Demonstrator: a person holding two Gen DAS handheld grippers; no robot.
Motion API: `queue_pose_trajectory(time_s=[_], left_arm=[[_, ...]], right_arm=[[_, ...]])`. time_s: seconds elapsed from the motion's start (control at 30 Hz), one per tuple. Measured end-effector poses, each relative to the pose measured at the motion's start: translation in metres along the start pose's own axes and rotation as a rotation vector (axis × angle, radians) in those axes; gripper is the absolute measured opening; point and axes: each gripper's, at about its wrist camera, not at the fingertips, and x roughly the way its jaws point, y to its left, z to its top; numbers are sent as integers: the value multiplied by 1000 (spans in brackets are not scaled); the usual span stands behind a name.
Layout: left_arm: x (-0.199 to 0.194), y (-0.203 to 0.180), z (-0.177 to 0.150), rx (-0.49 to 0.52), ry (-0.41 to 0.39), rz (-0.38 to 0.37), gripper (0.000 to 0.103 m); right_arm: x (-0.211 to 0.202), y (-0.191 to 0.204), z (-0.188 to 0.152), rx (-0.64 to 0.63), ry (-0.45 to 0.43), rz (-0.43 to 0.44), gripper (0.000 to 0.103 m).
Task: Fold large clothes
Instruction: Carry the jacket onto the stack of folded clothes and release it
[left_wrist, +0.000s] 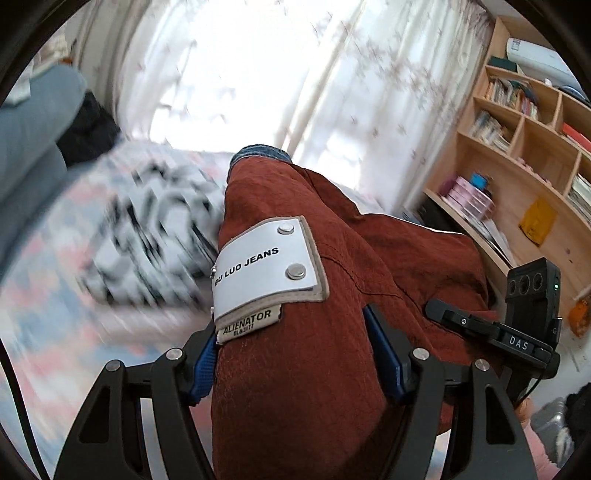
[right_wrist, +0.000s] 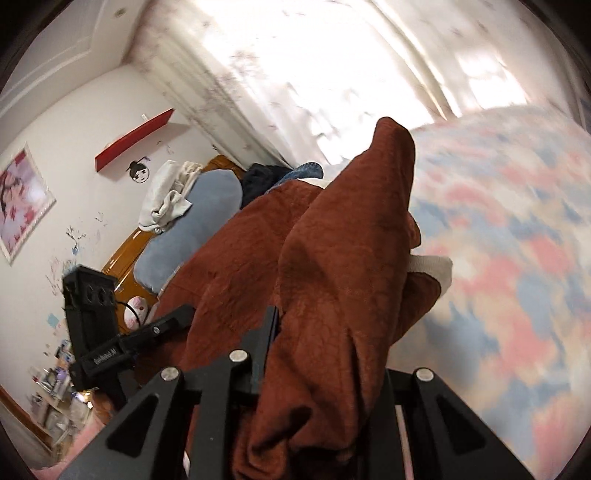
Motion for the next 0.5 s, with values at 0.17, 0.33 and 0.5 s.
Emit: queue_pose_trajectory(time_s=[0.17,0.33,0.5], left_arm=[[19,68,78,60,-61,60,69],[68,136,122,67,-71,106,70],[141,210,114,-16,-5,136,70]], right_arm=[[85,19,59,-2,-60,24,19],[176,4,88,13,-74,29,19],[255,-39,76,48,-42,-6,19]])
